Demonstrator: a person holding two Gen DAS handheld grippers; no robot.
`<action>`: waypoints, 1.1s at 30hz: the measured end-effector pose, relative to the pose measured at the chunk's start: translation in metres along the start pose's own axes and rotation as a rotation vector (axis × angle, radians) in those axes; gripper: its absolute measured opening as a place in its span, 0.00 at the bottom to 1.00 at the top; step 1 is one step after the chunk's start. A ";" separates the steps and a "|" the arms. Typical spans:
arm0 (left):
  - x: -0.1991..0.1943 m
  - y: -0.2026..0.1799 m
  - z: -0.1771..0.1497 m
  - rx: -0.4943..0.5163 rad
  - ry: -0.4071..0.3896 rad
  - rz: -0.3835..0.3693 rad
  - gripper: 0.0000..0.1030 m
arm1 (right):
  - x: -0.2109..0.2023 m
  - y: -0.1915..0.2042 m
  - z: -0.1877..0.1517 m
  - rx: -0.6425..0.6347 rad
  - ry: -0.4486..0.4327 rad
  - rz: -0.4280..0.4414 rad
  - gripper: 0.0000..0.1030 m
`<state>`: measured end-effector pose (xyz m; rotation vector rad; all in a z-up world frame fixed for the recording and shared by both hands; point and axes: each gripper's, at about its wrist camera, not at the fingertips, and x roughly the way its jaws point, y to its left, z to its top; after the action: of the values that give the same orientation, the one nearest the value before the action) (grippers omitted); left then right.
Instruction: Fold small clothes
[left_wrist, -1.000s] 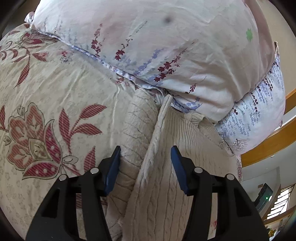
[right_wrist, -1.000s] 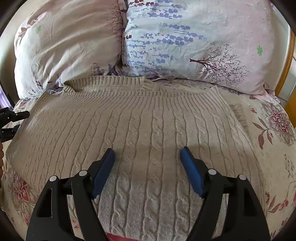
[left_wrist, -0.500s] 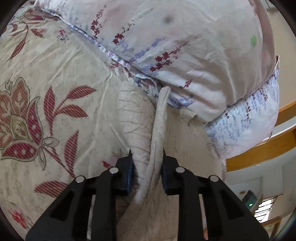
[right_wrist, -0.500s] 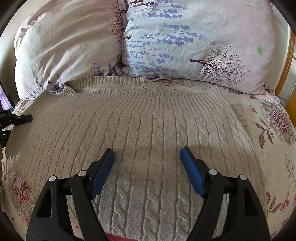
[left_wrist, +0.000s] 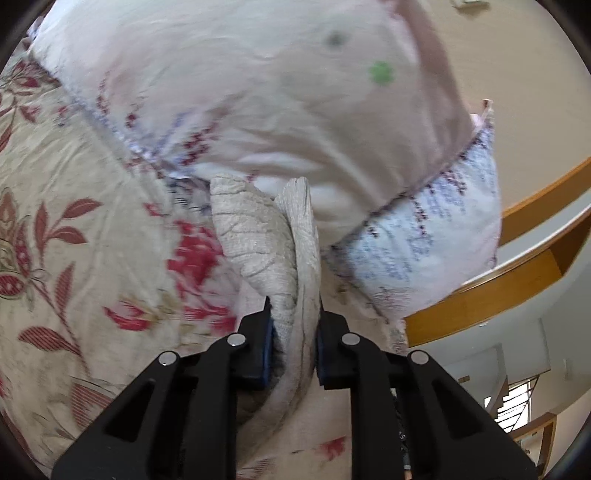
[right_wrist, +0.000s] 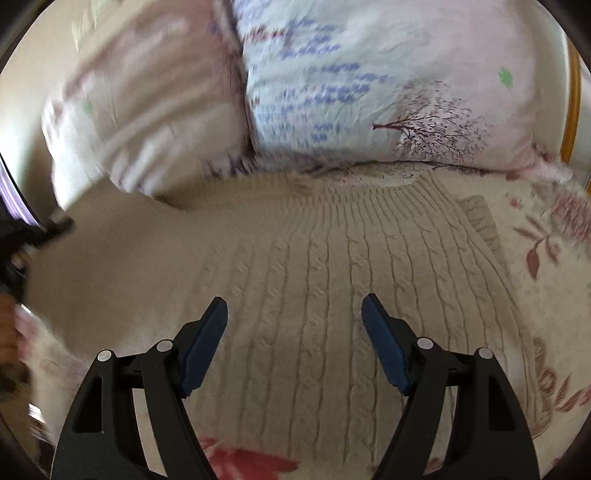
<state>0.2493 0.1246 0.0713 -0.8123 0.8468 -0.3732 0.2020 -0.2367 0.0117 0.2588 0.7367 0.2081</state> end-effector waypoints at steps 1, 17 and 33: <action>0.000 -0.007 -0.001 -0.002 -0.008 -0.020 0.15 | -0.006 -0.004 0.000 0.017 -0.017 0.012 0.75; 0.132 -0.134 -0.077 0.115 0.203 -0.173 0.15 | -0.072 -0.114 0.008 0.383 -0.154 0.276 0.76; 0.079 -0.096 -0.067 0.296 0.169 0.046 0.58 | -0.037 -0.128 0.018 0.411 0.077 0.351 0.75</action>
<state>0.2480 -0.0164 0.0768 -0.4907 0.9392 -0.5182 0.1998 -0.3714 0.0090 0.7770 0.8043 0.4006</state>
